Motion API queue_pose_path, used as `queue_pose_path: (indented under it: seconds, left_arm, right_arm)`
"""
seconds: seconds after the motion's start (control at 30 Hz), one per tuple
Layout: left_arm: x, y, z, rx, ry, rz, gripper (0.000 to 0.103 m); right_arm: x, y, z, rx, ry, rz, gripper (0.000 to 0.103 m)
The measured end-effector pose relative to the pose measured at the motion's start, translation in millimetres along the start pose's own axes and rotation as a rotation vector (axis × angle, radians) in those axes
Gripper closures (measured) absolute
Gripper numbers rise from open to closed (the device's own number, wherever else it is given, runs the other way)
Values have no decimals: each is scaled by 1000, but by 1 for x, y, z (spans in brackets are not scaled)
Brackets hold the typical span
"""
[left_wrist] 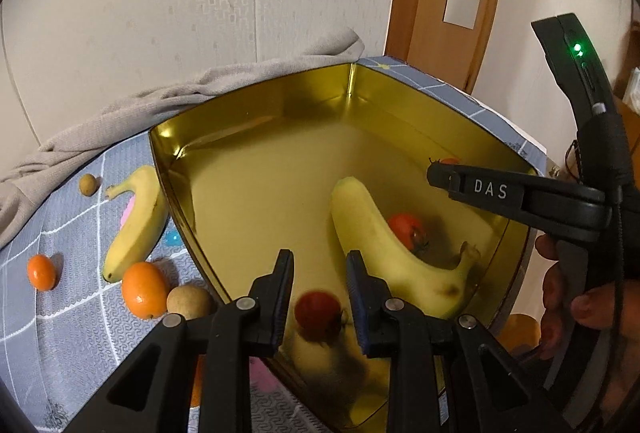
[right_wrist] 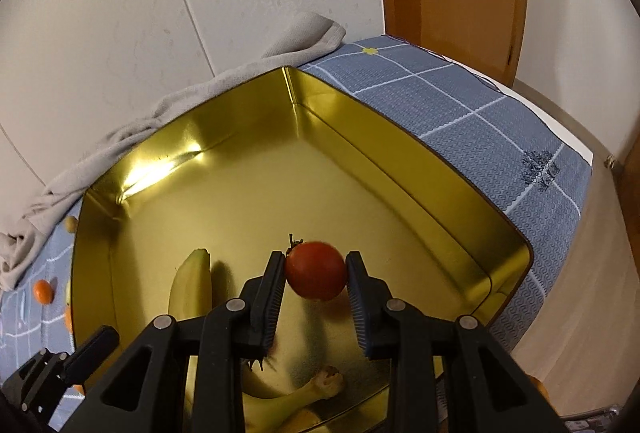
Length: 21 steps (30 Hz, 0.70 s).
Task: Organize fruits
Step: 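Carry both tomatoes into the gold tray and open both grippers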
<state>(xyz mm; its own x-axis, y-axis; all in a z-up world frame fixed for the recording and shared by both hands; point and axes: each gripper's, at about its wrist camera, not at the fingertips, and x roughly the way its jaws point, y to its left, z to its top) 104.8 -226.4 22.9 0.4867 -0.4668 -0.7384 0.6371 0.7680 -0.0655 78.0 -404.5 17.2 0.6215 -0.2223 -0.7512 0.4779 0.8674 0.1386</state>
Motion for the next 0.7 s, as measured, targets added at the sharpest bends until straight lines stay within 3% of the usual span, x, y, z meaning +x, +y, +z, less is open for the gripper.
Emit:
queue_pose_path:
  seconds: [0.23,0.4,0.5,0.7]
  left_arm:
    - [-13,6,-2,-29,-21,-35,59]
    - [-42,30,-4,-91,-76,-37,35]
    - [-62,57,-10,-147,-113,-4,31]
    - [-75,105,-29,-249,-113,69,28]
  right_arm:
    - [-5,8,-1,-27,-22,1,67]
    - [-12,7,0,-8,-49,29,66]
    - [-14,7,0,2,-57,42,66]
    - [-17,14,-2,-9,-63,65,66]
